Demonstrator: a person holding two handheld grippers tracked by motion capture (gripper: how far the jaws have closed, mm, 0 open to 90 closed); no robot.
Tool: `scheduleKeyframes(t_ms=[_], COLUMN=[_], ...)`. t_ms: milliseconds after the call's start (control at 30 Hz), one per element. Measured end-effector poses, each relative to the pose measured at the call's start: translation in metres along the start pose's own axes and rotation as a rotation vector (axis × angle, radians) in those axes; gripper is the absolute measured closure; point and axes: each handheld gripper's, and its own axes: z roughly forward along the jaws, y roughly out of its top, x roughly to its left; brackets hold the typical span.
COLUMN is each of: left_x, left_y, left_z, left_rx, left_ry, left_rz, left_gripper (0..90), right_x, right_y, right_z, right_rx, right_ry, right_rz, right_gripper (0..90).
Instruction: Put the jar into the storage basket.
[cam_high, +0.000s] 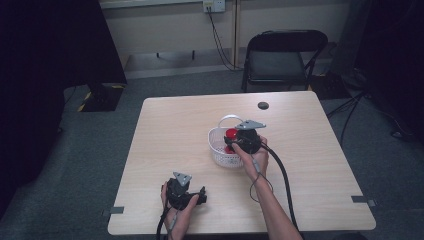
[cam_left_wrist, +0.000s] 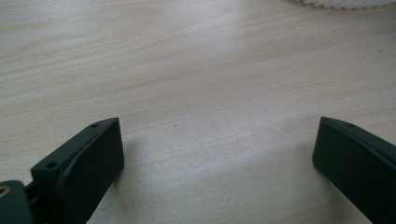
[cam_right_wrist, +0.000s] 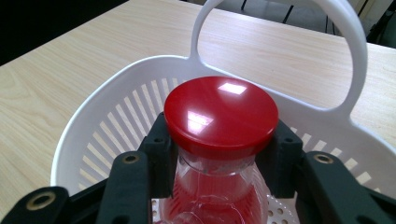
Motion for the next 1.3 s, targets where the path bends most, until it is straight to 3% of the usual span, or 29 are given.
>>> scheduleKeyframes(t_ms=[433,733,867,1067,1200,1300], left_x=[0.0,0.0,0.0,0.0,0.0,0.0], left_y=[0.0,0.0,0.0,0.0,0.0,0.0], left_z=[0.0,0.0,0.0,0.0,0.0,0.0], left_rx=[-0.001,0.0,0.0,0.001,0.0,0.0], left_ry=[0.0,0.0,0.0,0.0,0.0,0.0], left_rz=[-0.001,-0.001,-0.001,0.0,-0.001,-0.001], left_gripper=[1.8,1.8,1.8,1.8,1.8,1.8], right_x=[-0.001,0.001,0.0,0.001,0.002,0.001], right_y=[0.002,0.002,0.002,0.003,0.004,0.005], right_z=[-0.003,-0.006,-0.007,-0.012,-0.015,-0.017], right_rx=[0.04,0.041,0.036,0.016,0.005,-0.006], right_ry=[0.004,0.006,0.01,-0.025,-0.062,-0.062], right_rz=[0.029,0.016,0.027,0.035,0.039,0.045], right_gripper=[46.3,39.7,29.7,11.3,3.5,2.8])
